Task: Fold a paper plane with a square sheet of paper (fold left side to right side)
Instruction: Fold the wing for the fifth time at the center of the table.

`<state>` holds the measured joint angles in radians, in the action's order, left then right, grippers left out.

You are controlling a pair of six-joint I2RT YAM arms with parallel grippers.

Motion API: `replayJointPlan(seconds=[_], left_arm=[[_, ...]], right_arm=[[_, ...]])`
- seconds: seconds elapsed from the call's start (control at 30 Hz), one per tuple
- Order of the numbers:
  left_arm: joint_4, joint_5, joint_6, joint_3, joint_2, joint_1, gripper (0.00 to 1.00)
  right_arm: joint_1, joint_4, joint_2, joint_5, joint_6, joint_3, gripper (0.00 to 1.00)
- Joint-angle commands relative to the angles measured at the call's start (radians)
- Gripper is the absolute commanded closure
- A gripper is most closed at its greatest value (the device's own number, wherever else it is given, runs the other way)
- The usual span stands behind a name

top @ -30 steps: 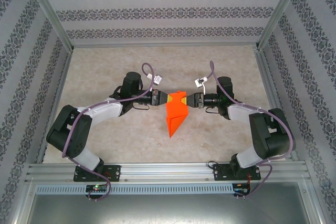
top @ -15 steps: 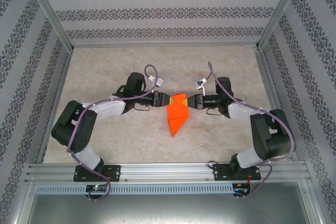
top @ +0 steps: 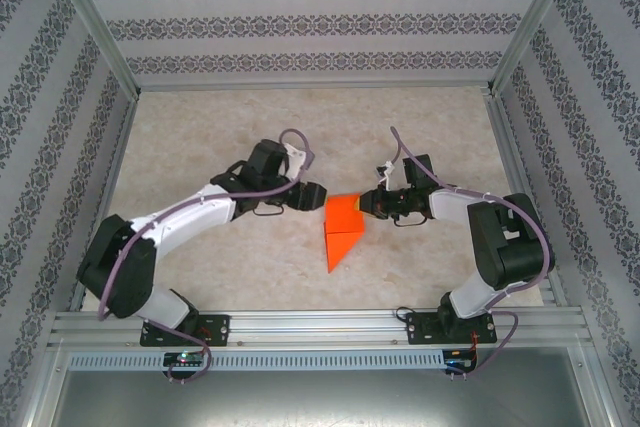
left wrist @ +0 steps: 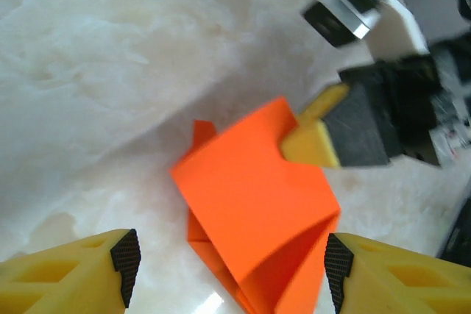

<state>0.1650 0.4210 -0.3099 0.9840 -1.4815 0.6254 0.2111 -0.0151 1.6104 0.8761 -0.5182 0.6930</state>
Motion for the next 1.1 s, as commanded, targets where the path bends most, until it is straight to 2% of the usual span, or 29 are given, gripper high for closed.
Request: replayJointPlan(seconds=[0.0, 0.17, 0.33, 0.73, 1.07], left_arm=[[0.138, -0.185, 0.059, 0.019, 0.037, 0.152, 0.3], [0.183, -0.424, -0.011, 0.051, -0.006, 0.366, 0.29], [0.235, -0.586, -0.06, 0.127, -0.122, 0.481, 0.27], [0.379, -0.778, -0.175, 0.3, -0.397, 0.542, 0.25], [0.446, -0.836, -0.244, 0.371, -0.492, 0.554, 0.39]], right_arm=[[-0.012, 0.02, -0.004, -0.042, -0.087, 0.041, 0.92], [-0.009, 0.068, -0.009, -0.046, -0.132, 0.065, 0.92], [-0.01, 0.08, -0.009, -0.051, -0.164, 0.073, 0.92], [-0.003, 0.081, 0.005, -0.061, -0.182, 0.079, 0.93], [0.0, 0.085, 0.017, -0.06, -0.174, 0.081, 0.93]])
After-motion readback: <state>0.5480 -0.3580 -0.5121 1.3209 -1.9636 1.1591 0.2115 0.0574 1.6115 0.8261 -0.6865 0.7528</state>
